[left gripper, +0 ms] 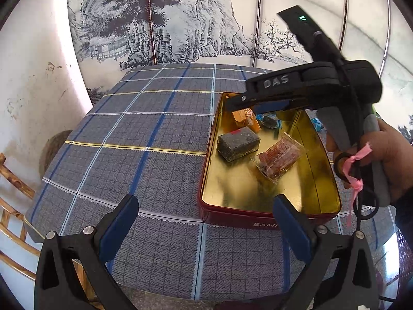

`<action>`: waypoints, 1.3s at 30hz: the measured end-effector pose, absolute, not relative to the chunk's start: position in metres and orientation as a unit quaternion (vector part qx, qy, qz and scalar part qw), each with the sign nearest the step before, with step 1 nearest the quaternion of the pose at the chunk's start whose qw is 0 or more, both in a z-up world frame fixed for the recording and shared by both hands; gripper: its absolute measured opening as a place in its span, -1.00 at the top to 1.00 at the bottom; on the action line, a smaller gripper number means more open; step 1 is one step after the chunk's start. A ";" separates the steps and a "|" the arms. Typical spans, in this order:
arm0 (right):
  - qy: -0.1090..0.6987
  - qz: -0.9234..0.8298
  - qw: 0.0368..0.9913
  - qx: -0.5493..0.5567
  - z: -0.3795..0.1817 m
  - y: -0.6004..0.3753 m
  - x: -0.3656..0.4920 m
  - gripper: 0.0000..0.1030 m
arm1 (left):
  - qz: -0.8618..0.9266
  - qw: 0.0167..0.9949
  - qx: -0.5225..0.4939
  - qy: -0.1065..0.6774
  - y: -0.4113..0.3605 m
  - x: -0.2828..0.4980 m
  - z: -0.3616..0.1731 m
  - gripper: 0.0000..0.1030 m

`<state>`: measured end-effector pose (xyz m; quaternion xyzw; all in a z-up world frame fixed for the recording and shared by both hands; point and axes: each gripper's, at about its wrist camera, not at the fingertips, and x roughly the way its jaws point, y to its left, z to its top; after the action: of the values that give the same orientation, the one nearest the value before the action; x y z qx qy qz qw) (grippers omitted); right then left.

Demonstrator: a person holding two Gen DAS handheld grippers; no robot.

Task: Organize snacks
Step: 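Carry the grey square cake into the tin and open the right gripper, then grasp the red packet with the right gripper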

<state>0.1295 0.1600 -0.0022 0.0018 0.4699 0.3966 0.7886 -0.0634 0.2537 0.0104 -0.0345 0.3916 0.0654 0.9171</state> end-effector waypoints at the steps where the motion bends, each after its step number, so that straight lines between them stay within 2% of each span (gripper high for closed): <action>1: 0.462 0.404 0.789 0.015 0.001 0.153 0.125 -0.16 | 0.065 0.918 -0.033 0.391 0.253 -0.064 0.011 -0.98; 5: 0.429 0.427 0.795 0.035 0.007 0.127 0.099 -0.17 | 0.060 0.919 -0.031 0.388 0.249 -0.066 0.011 -0.98; 13: 0.347 0.376 0.859 -0.019 0.008 0.023 0.024 -0.17 | 0.046 0.925 -0.013 0.376 0.229 -0.068 0.022 -0.98; 18: 0.347 0.266 0.899 -0.014 -0.005 -0.073 0.018 -0.17 | 0.018 0.927 0.005 0.375 0.206 -0.067 0.029 -0.98; 22: 0.368 0.190 0.910 0.034 -0.022 -0.152 0.021 -0.17 | -0.013 0.925 0.022 0.378 0.178 -0.065 0.032 -0.98; 26: 0.373 0.140 0.916 0.044 -0.031 -0.201 0.025 -0.17 | -0.057 0.918 0.033 0.392 0.147 -0.060 0.034 -0.98; 33: 0.371 0.146 0.914 0.076 -0.042 -0.235 0.032 -0.17 | -0.110 0.907 0.043 0.404 0.099 -0.050 0.038 -0.98; 39: 0.369 0.271 0.885 0.080 -0.024 -0.201 0.057 -0.17 | -0.134 0.898 0.039 0.417 0.071 -0.037 0.037 -0.98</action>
<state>0.0570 -0.2008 -0.0245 0.0801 0.3692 0.2706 0.8855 -0.0369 0.0711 0.0375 0.0392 0.4169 -0.1337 0.8982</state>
